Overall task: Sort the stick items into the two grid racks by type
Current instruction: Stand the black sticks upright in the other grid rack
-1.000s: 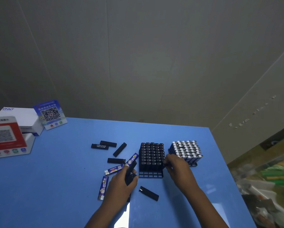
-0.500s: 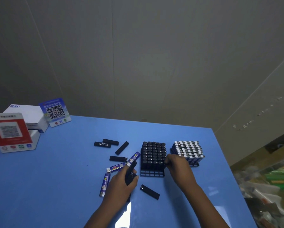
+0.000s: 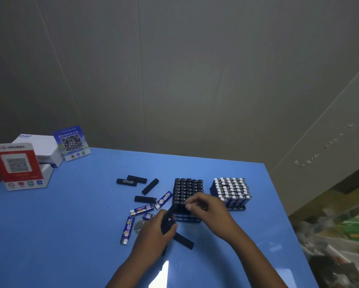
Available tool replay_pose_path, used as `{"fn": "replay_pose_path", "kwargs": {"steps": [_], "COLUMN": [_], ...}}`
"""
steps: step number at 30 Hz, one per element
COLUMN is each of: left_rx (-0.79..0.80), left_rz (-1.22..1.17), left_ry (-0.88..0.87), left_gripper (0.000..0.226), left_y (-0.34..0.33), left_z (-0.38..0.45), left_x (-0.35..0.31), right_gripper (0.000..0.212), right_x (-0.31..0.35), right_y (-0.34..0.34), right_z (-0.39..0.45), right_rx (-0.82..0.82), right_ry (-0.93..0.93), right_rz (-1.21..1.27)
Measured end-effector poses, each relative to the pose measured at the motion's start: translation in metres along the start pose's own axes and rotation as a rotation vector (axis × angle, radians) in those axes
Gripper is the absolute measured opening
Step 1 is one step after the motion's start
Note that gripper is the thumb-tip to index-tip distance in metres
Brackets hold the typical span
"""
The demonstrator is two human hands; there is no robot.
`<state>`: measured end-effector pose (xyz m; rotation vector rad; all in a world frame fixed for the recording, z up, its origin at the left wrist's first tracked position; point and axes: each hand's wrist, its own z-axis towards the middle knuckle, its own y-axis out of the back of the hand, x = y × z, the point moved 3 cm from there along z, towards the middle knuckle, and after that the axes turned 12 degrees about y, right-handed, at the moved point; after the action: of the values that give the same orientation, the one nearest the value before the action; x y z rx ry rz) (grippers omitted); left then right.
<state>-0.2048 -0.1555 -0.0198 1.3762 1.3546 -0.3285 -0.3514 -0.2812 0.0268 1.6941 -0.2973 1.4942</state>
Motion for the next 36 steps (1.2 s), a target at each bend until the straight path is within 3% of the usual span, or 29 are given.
{"fn": "replay_pose_path", "kwargs": {"steps": [4,9,14,17,22,32,36], "left_rx": [-0.001,-0.056,-0.123,-0.130,-0.103,-0.091,-0.085], "left_rz": [0.067,0.238,0.354,0.313,0.107,0.064,0.076], "left_ry": [-0.017,-0.078,-0.067,-0.035,0.034,0.070,0.062], "left_gripper": [0.015,0.024,0.033,0.038,0.024,0.031,0.031], "left_y": [-0.012,-0.026,-0.031,-0.031,-0.024,-0.005,0.007], "left_z": [-0.018,-0.045,-0.066,-0.074,-0.081,-0.076,-0.068], "left_x": [-0.010,-0.026,-0.027,-0.020,-0.009,0.007,0.014], "right_gripper": [0.010,0.010,0.009,0.012,0.025,0.031,0.047], "right_x": [0.020,0.023,0.020,0.012,0.004,0.008,0.007], "right_y": [-0.004,0.000,0.014,0.028,0.041,0.015,-0.003], "right_z": [-0.013,-0.031,-0.050,-0.057,-0.071,-0.070,-0.061], "right_rx": [0.067,0.098,0.159,0.117,0.035,0.058,0.115], "right_ry": [0.006,0.049,-0.018,-0.062,-0.105,-0.077,-0.026], "right_rz": [0.162,0.005,0.099,0.155,0.263,0.358,0.250]}}
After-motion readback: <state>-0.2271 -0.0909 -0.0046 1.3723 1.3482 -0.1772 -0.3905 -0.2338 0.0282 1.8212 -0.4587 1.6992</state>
